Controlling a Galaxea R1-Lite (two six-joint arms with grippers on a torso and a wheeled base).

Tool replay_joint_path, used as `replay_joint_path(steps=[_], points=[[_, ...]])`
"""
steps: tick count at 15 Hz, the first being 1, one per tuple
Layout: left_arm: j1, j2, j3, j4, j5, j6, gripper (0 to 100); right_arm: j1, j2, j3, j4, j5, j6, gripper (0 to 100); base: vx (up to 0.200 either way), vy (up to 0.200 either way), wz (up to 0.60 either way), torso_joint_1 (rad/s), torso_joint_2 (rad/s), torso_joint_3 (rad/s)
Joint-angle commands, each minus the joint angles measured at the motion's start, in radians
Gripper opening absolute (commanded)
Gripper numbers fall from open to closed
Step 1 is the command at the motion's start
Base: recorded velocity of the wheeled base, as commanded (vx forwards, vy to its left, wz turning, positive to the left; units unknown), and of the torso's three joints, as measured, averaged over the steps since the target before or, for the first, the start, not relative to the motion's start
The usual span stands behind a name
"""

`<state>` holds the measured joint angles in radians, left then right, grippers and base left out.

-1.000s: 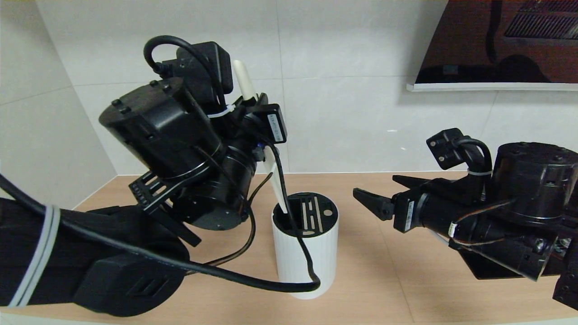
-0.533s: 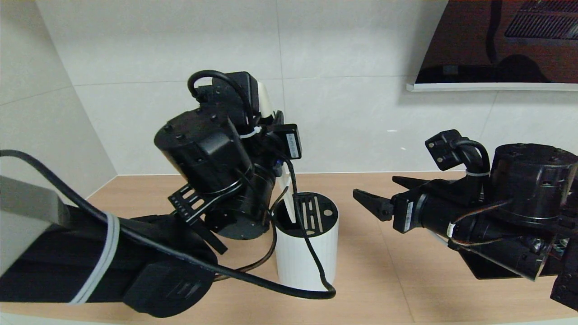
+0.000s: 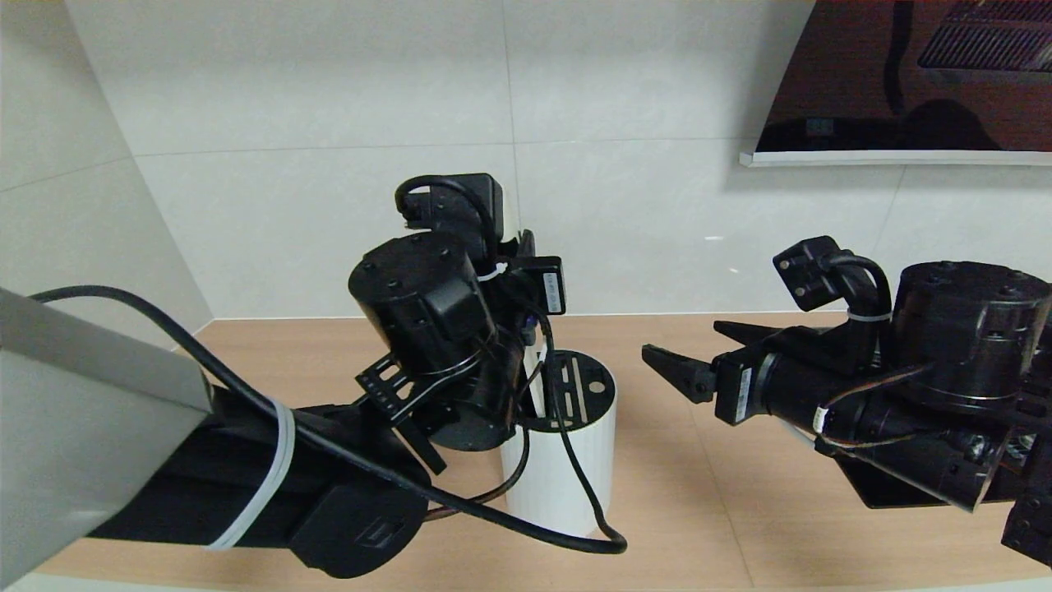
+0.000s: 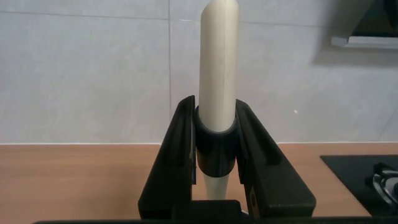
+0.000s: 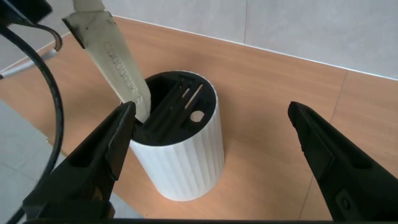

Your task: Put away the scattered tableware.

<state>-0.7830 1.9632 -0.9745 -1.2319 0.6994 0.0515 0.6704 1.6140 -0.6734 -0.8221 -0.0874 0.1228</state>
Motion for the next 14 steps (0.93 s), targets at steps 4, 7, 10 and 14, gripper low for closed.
replay_joint_path(steps=[4, 7, 10, 14], points=[[-0.013, 0.025, 0.056, -0.001, 0.0, -0.004, 0, 0.0, 0.003, 0.003, 0.0, 0.002, 0.0, 100, 0.0, 0.0, 0.0, 0.0, 0.0, 0.0], [-0.019, 0.08, 0.063, -0.035, 0.002, -0.024, 0, 0.001, 0.003, 0.003, 0.0, 0.002, 0.0, 100, 0.0, 0.0, 0.0, 0.0, 0.0, 0.0], [-0.019, 0.103, 0.088, -0.035, 0.0, -0.041, 0, 0.0, 0.003, 0.003, 0.0, 0.002, 0.0, 100, 0.0, 0.0, 0.0, 0.0, 0.0, 0.0], [-0.019, 0.129, 0.092, -0.035, 0.0, -0.061, 0, 0.0, 0.001, 0.003, 0.0, 0.002, 0.0, 100, 0.0, 0.0, 0.0, 0.0, 0.0, 0.0]])
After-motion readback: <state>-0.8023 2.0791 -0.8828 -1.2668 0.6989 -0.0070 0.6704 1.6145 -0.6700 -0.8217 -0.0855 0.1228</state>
